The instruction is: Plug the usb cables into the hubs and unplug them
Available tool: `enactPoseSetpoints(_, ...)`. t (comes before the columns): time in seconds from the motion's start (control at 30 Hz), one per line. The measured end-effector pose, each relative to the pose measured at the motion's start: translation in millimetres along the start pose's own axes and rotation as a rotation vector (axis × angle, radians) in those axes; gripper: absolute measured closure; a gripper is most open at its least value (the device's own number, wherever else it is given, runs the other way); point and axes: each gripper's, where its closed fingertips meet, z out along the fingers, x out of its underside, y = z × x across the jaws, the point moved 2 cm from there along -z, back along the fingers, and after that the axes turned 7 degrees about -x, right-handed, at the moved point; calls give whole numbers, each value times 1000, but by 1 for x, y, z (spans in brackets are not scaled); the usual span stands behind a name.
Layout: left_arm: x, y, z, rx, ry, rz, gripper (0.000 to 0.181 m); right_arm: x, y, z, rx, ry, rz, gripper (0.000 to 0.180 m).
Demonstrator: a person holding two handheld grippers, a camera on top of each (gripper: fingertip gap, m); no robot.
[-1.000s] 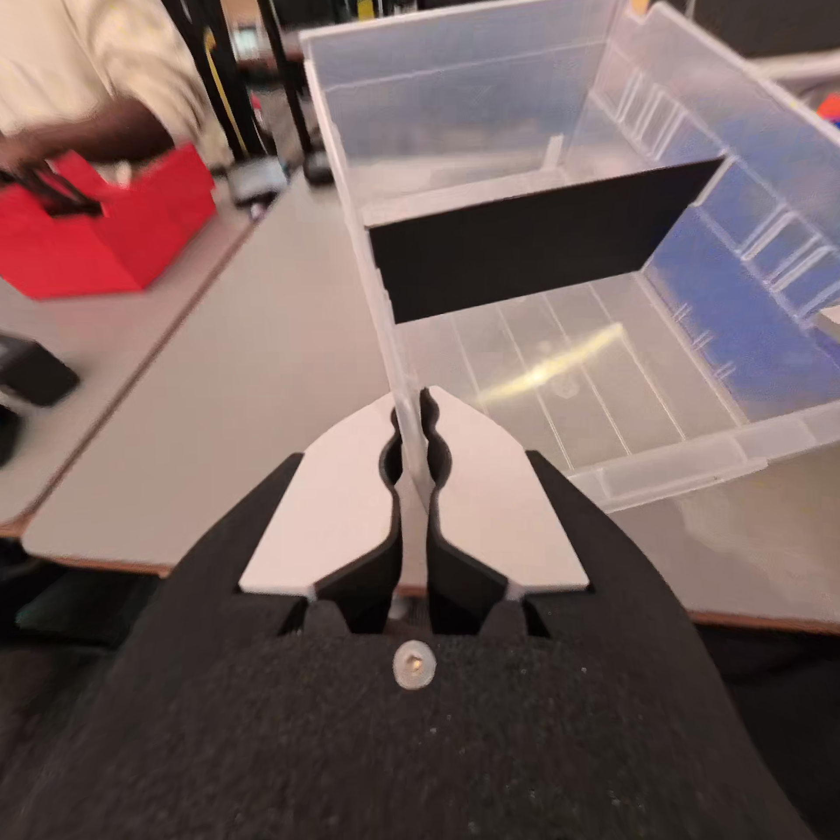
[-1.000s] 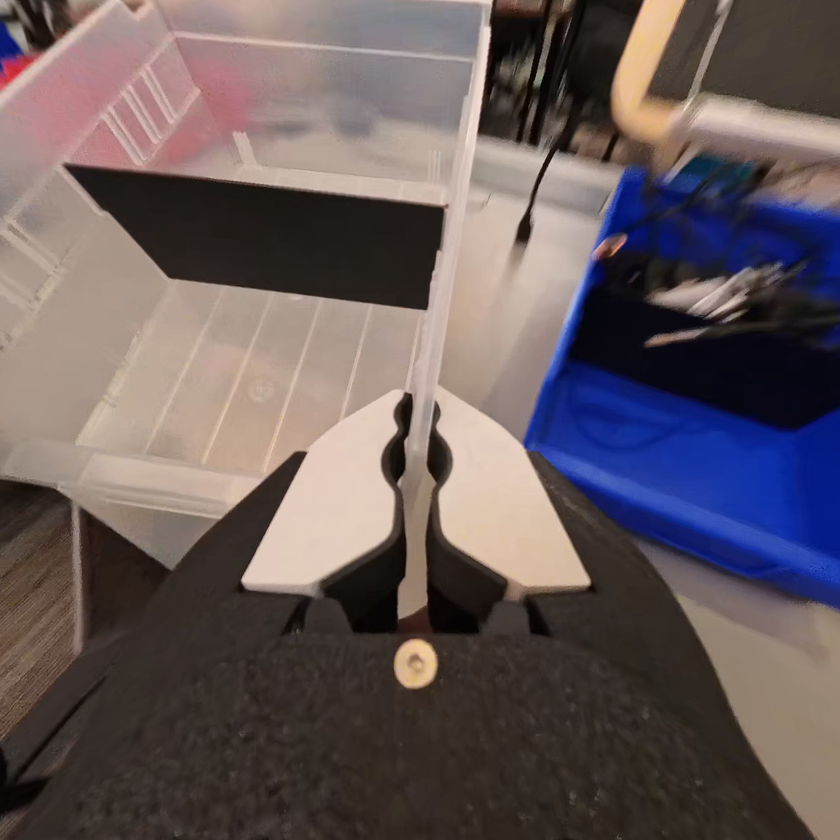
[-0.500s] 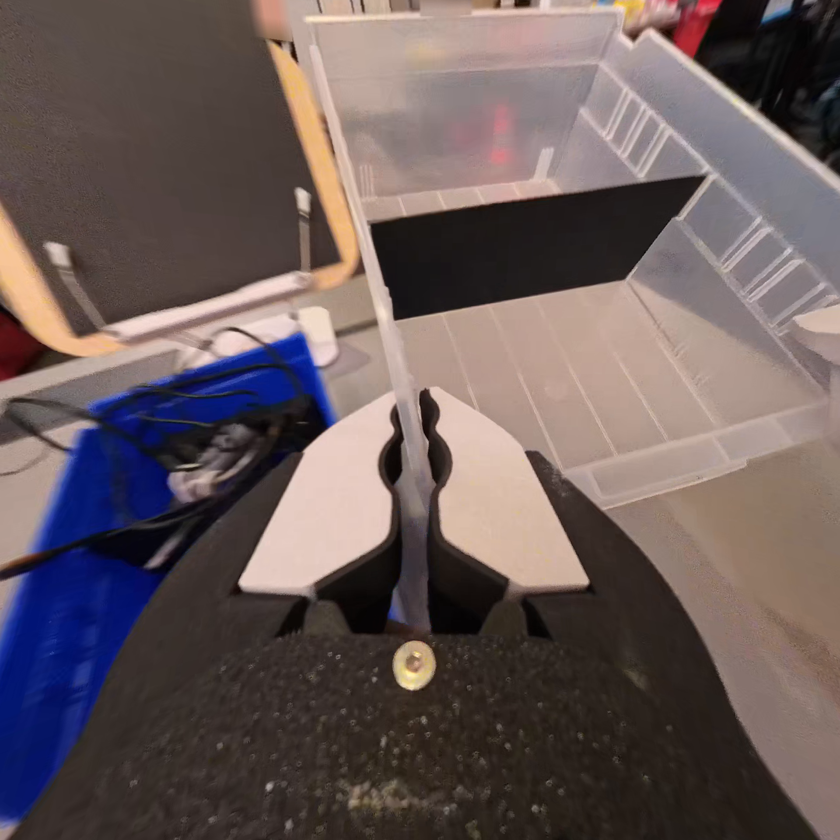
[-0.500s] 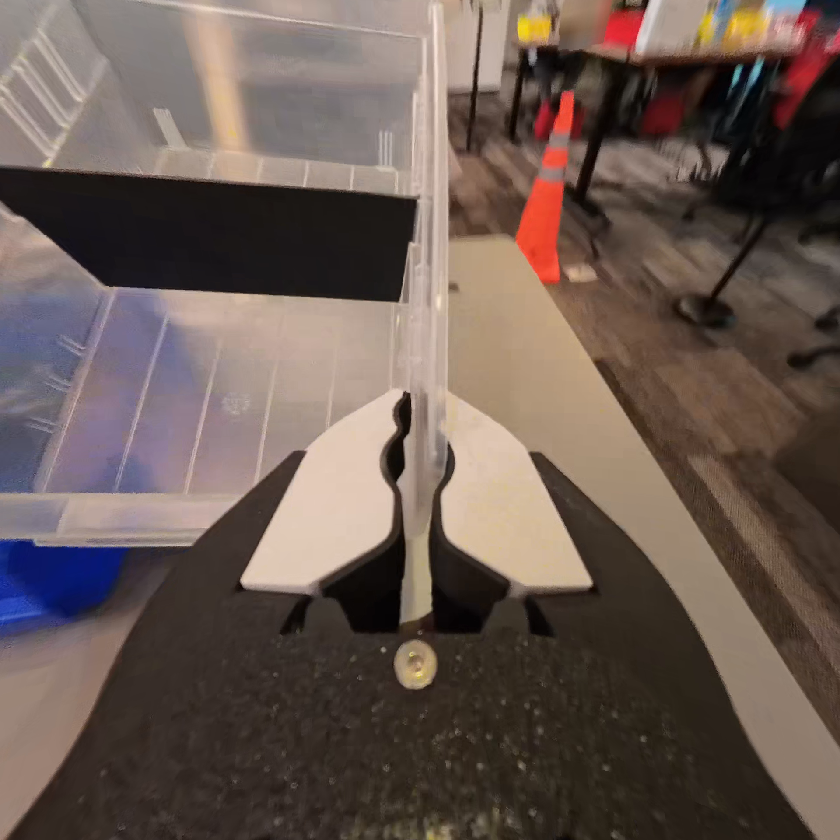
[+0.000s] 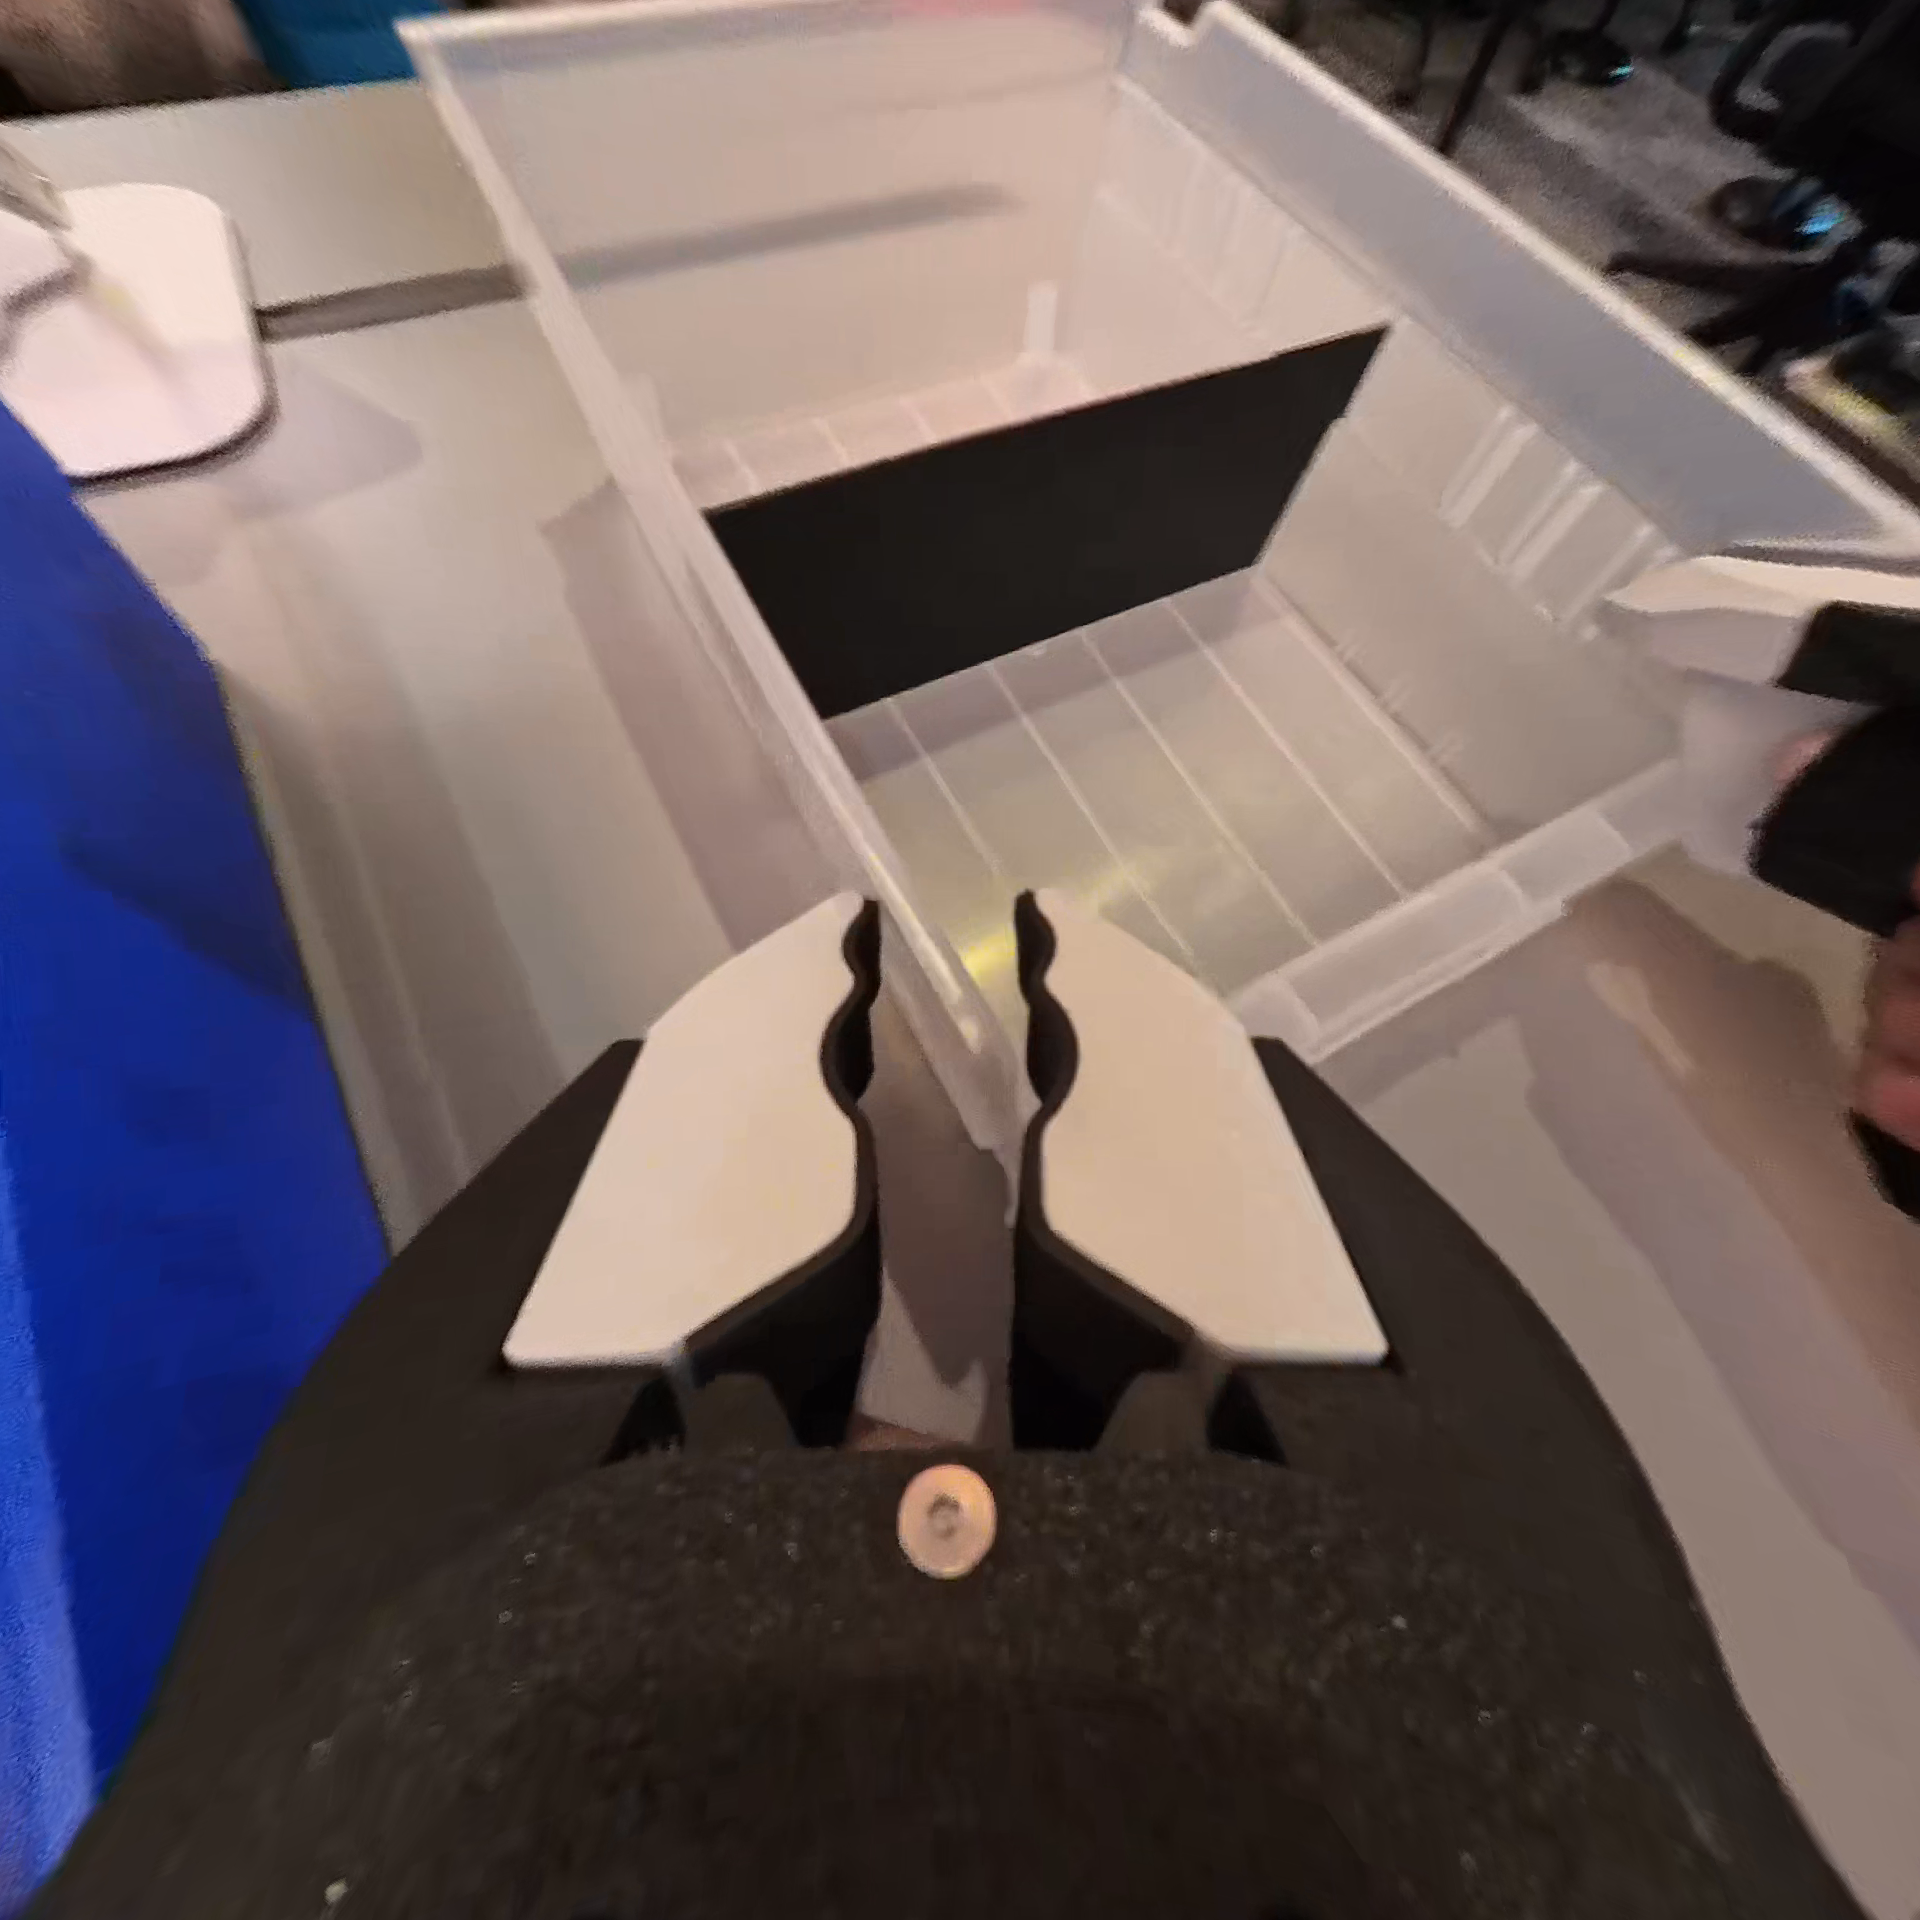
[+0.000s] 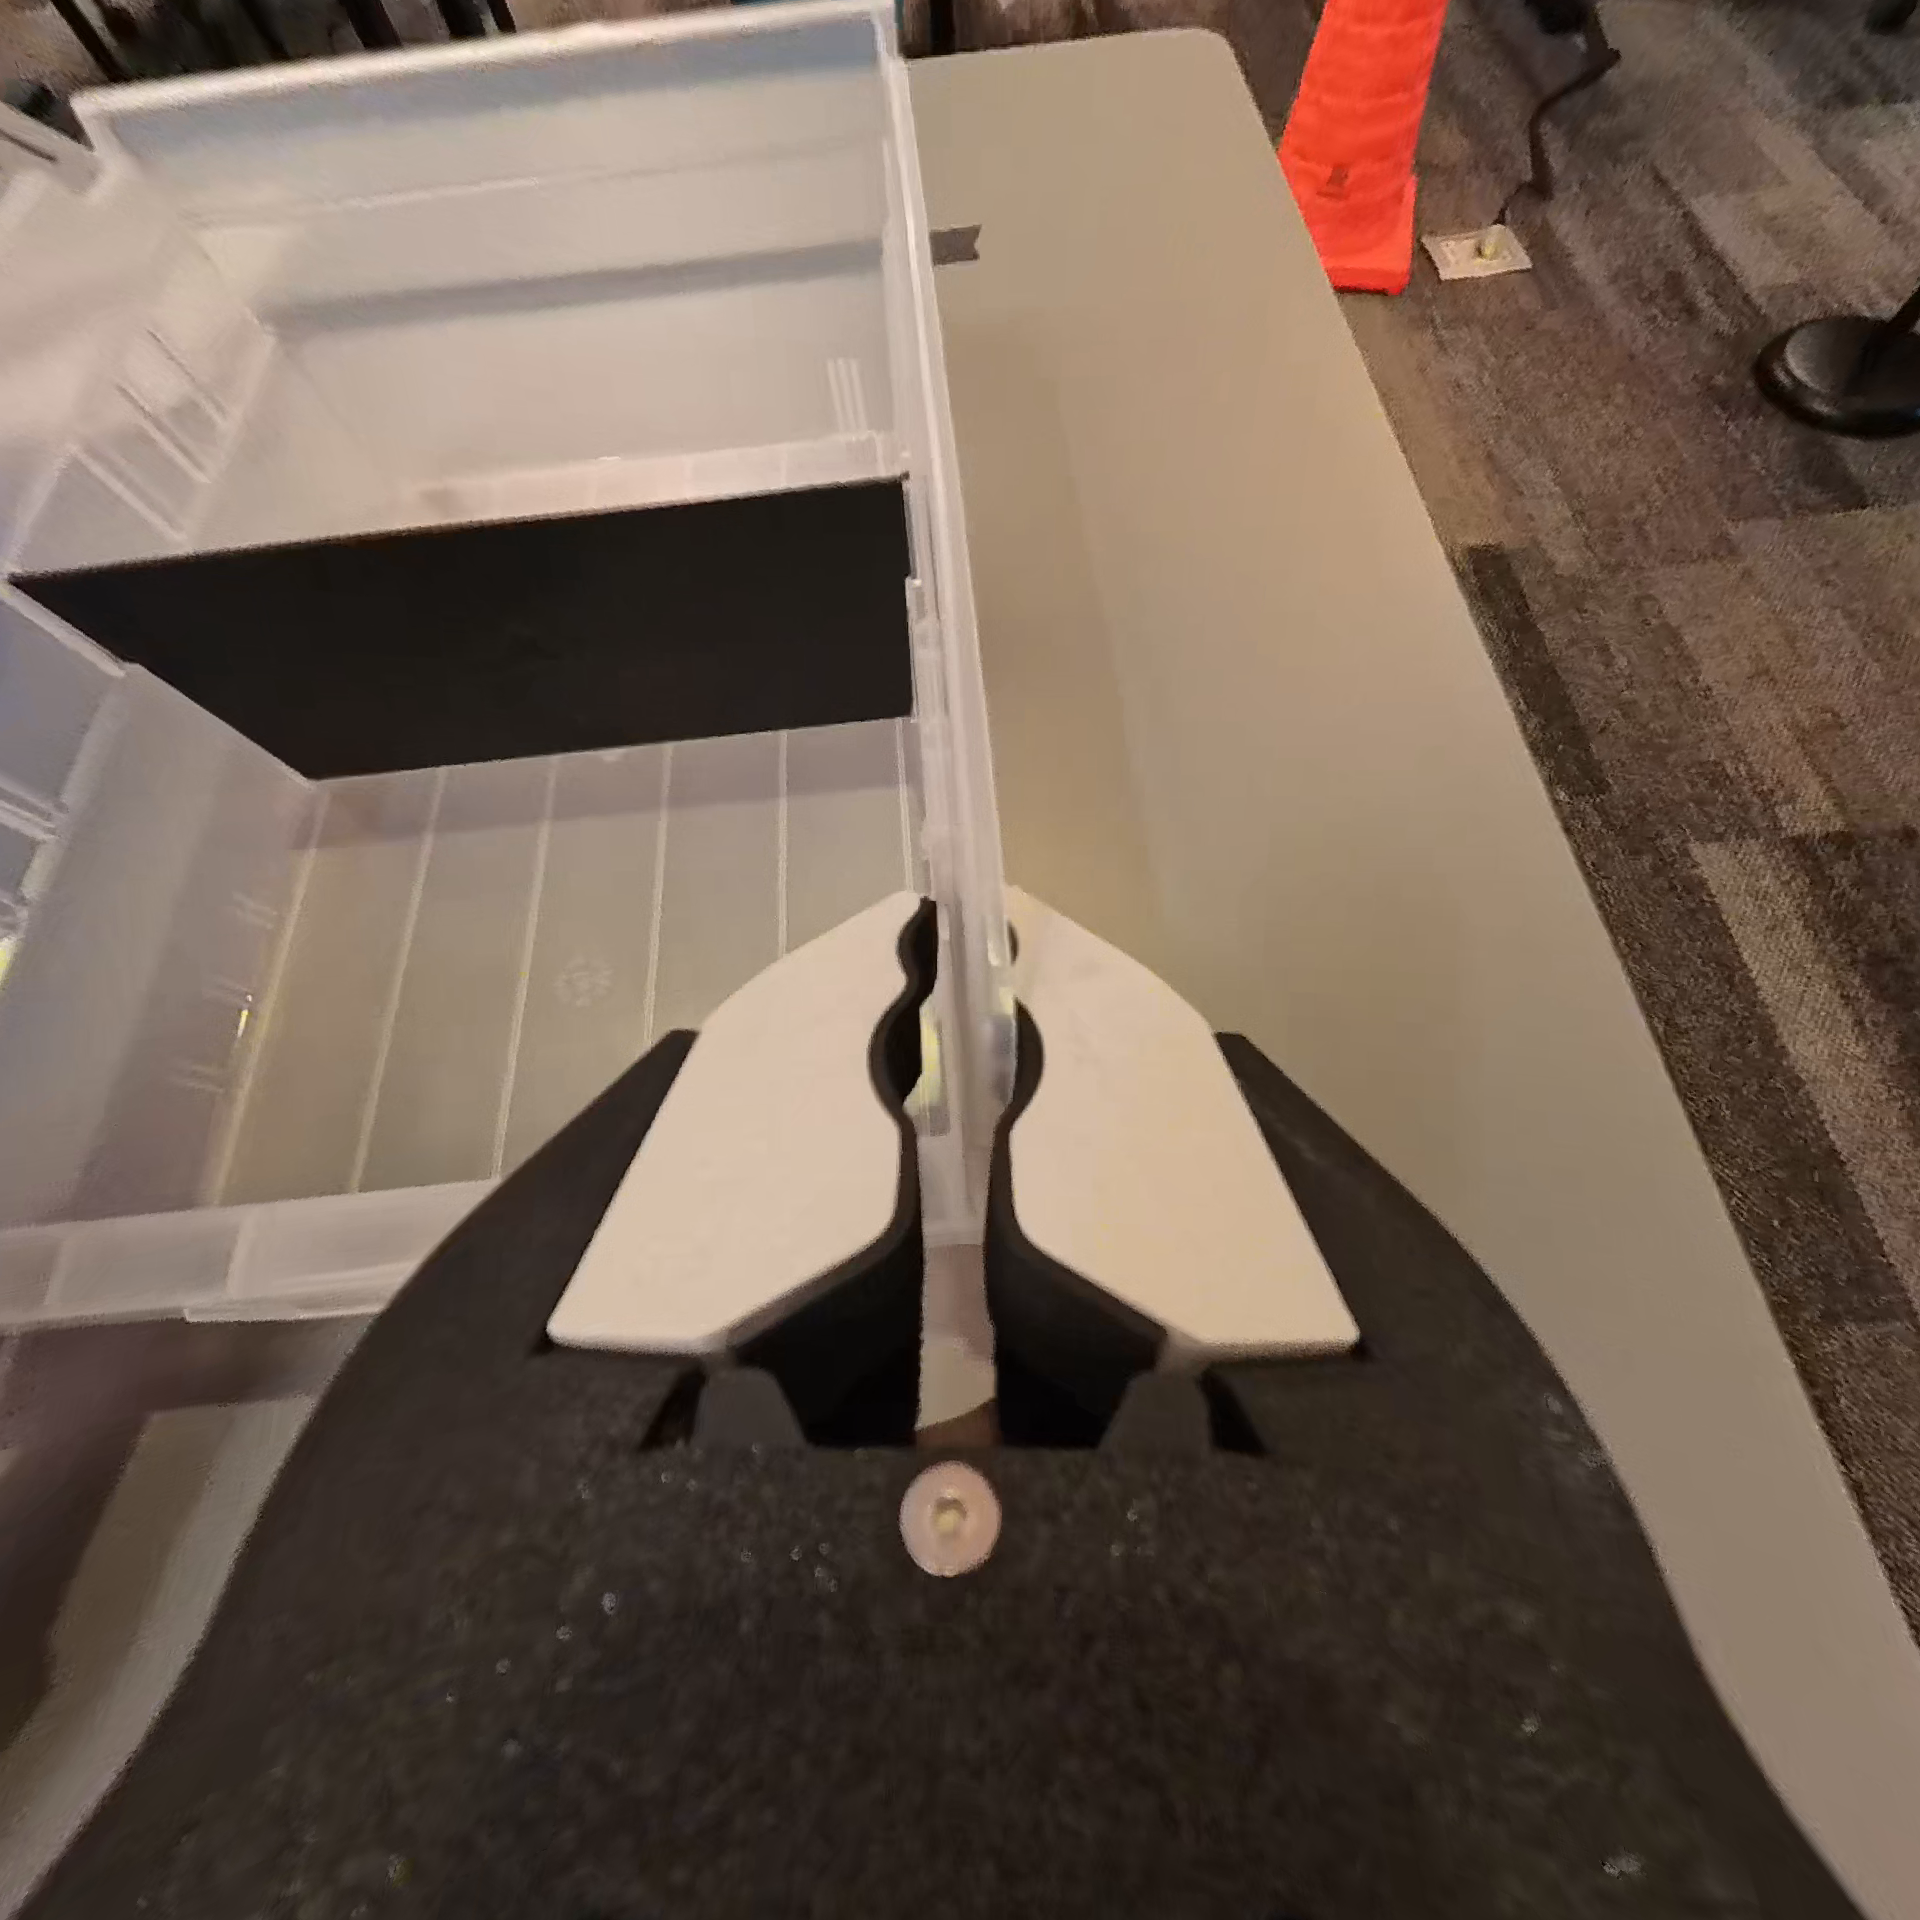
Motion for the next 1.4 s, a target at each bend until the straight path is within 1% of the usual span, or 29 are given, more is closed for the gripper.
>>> enactPoseSetpoints(0.03,-2,-1,-5,56,6,-9,154,0,-2,-1,9,-14,-4,172)
enactPoseSetpoints(0.1,-13,-1,-29,163,-56,-8,147,2,-5,-5,39,-8,-32,163)
enactPoseSetpoints(0.17,-22,14,-67,229,-133,8,140,-2,-12,-18,114,-24,-45,150)
enactPoseSetpoints(0.2,-24,29,-88,238,-180,29,137,-10,-14,-30,154,-66,-54,145)
enactPoseSetpoints(0.23,-24,50,-108,204,-225,61,136,-20,-12,-43,190,-122,-72,143)
enactPoseSetpoints(0.27,-20,79,-125,132,-262,102,136,-32,-5,-57,217,-184,-103,143)
enactPoseSetpoints(0.33,-6,153,-148,-59,-296,134,135,-55,29,-78,209,-278,-196,143)
enactPoseSetpoints(0.37,5,193,-156,-145,-285,108,134,-61,58,-82,146,-302,-245,143)
enactPoseSetpoints(0.4,18,228,-162,-214,-272,69,132,-61,96,-81,38,-302,-286,143)
enactPoseSetpoints(0.43,31,254,-164,-246,-252,33,132,-55,139,-77,-89,-287,-308,141)
enactPoseSetpoints(0.5,59,279,-154,-230,-177,-28,130,-26,226,-64,-359,-228,-294,132)
enactPoseSetpoints(0.53,70,281,-145,-191,-140,-59,129,-8,261,-54,-450,-191,-276,126)
enactPoseSetpoints(0.57,76,277,-136,-127,-112,-89,129,11,282,-40,-459,-143,-263,123)
enactPoseSetpoints(0.6,78,271,-127,-71,-86,-96,132,27,292,-25,-408,-89,-234,125)
enactPoseSetpoints(0.63,78,265,-120,-34,-69,-83,141,38,295,-11,-334,-49,-200,133)
enactPoseSetpoints(0.67,77,265,-114,-35,-66,-86,139,45,297,-3,-284,-30,-181,151)
enactPoseSetpoints(0.7,74,267,-111,-42,-63,-122,147,48,303,1,-271,-38,-178,172)
enactPoseSetpoints(0.73,73,272,-110,-57,-52,-150,157,47,300,4,-190,-70,-169,175)
enactPoseSetpoints(0.8,71,285,-115,-160,-53,-95,175,49,309,1,-152,-67,-186,175)
enactPoseSetpoints(0.83,70,291,-120,-187,-57,-72,176,51,316,-3,-125,-64,-178,175)
enactPoseSetpoints(0.87,69,297,-126,-196,-69,-84,177,53,323,-7,-93,-63,-164,176)
enactPoseSetpoints(0.93,66,321,-145,-237,-101,-96,177,50,350,-15,-108,-114,-125,176)
enactPoseSetpoints(1.03,64,375,-181,-336,-162,-117,177,39,411,-21,-153,-199,-179,176)
enactPoseSetpoints(1.13,67,438,-211,-397,-205,-144,177,39,480,-12,-222,-200,-195,175)
enactPoseSetpoints(1.2,71,477,-229,-471,-225,-155,178,50,523,-1,-251,-175,-234,174)
enactPoseSetpoints(1.27,75,507,-245,-525,-281,-202,177,64,559,6,-283,-160,-263,172)
enactPoseSetpoints(1.33,83,525,-251,-567,-291,-231,177,80,583,16,-323,-106,-252,171)
enactPoseSetpoints(1.37,91,530,-248,-572,-250,-242,177,87,588,22,-330,-69,-237,171)
enactPoseSetpoints(1.4,101,534,-242,-549,-203,-284,177,86,589,24,-329,-78,-220,172)
